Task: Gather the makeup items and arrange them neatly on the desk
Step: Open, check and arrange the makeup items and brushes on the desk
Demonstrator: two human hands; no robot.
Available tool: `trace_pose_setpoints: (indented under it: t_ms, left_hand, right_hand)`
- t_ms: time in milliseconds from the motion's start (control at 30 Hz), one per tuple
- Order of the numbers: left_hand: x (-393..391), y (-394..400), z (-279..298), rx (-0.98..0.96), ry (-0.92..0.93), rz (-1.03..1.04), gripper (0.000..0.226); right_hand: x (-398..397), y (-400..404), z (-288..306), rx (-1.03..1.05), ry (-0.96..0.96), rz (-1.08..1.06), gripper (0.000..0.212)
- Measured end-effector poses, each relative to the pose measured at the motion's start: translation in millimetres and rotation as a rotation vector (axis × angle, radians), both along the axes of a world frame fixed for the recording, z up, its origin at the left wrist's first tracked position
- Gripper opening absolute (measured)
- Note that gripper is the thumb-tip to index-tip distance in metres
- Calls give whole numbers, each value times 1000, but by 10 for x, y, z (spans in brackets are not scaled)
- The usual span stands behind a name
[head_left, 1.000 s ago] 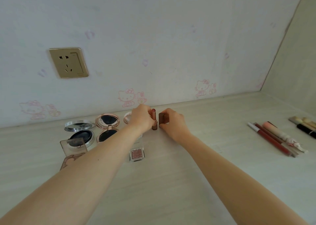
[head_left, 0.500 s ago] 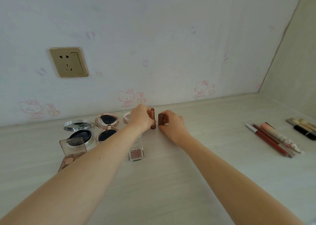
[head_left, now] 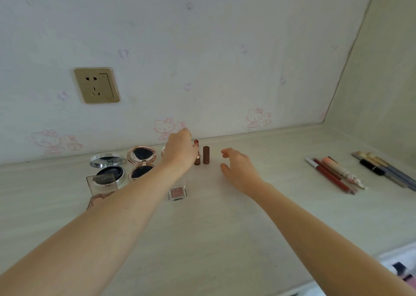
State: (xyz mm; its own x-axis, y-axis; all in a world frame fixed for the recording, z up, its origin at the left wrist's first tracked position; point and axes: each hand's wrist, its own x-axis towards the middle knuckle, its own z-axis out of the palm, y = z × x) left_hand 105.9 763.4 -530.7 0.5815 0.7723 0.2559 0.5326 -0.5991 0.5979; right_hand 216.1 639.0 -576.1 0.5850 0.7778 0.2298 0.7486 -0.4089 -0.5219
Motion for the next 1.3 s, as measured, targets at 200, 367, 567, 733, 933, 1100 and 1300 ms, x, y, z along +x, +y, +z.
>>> trace_pose_setpoints:
  t_ms: [200,367,567,733,933,1100,1300]
  left_hand:
    - [-76,-388,-2,206,37,-86,25]
    - [16,-870,-206,286,92,-328,30]
    - [308,-1408,-446,324,136,-472,27]
    - [671,-1671,-495,353,144,-533,29]
    - [1162,-1801,-546,400,179,-574,28]
    - [1531,-1884,-524,404,159,-623,31]
    - [1928,-2083,-459,399,19,-737,28]
  right_hand:
    - [1,-599,94,-130,-148,-31,45]
    - [99,-1175,132,-190,-224,-74,46]
    - [335,-1802,160,-235,-297,-140,42]
    - [623,-2157,165,-252,-314,-202,42]
    - [944,-2417,117,-228,-278,-246,35]
    - [1210,-2578,136,-258,-297,-333,29]
    - [1542,-2705,183,-268,-274,-461,37]
